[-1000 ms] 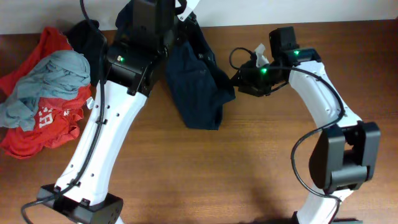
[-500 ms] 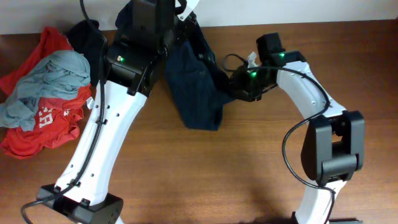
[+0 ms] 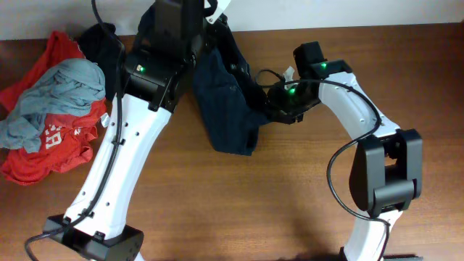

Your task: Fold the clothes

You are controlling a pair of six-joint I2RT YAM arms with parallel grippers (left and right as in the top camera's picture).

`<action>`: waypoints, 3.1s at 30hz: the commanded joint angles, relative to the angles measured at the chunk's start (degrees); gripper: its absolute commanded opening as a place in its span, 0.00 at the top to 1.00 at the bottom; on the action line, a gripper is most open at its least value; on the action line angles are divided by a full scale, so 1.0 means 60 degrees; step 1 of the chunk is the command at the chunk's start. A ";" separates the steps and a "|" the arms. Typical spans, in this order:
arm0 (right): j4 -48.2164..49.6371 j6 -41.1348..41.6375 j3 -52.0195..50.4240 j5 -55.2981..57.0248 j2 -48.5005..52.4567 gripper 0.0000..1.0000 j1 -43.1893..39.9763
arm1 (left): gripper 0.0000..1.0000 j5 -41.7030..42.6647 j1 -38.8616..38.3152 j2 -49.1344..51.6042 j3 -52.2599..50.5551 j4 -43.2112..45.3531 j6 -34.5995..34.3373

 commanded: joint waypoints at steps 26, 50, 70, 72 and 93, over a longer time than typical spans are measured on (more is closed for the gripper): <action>0.0164 0.1104 -0.0076 0.0007 0.0124 0.61 0.0018 | 0.99 -0.0135 -0.0029 0.0270 0.0175 0.0102 0.0149; 0.0849 0.1647 -0.0076 0.0142 0.0124 0.48 -0.0149 | 0.99 -0.0208 -0.0029 0.0270 0.0175 -0.0018 0.0153; 0.0546 0.1581 -0.0095 0.0525 0.0827 0.57 0.0087 | 0.99 -0.0208 -0.0029 0.0270 0.0175 -0.0087 0.0153; 0.0503 0.1574 -0.0095 0.0382 0.0827 0.65 0.0095 | 0.99 -0.0211 -0.0029 0.0270 0.0175 -0.0087 0.0153; -0.0772 -0.0160 -0.0091 -0.0488 0.0747 0.36 0.0047 | 0.99 -0.0208 -0.0029 0.0270 0.0175 -0.0084 0.0153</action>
